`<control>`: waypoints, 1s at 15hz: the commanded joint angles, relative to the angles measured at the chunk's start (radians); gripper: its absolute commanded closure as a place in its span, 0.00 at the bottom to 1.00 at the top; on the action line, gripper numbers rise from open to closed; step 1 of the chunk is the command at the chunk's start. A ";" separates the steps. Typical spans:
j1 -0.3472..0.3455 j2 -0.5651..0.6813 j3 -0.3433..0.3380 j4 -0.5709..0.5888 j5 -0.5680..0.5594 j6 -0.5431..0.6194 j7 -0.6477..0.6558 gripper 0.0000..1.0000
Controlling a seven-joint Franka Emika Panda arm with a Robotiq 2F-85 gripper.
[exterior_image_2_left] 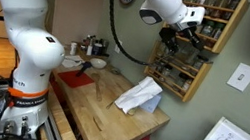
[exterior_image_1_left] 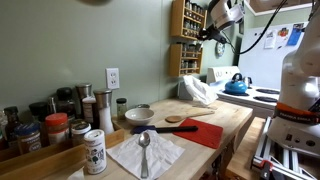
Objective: Pick up the third spice bottle on the top shelf of the bottom spice rack and move it one bottle to the right
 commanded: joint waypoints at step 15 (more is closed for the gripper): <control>0.137 0.055 -0.091 0.047 -0.024 0.085 0.026 0.68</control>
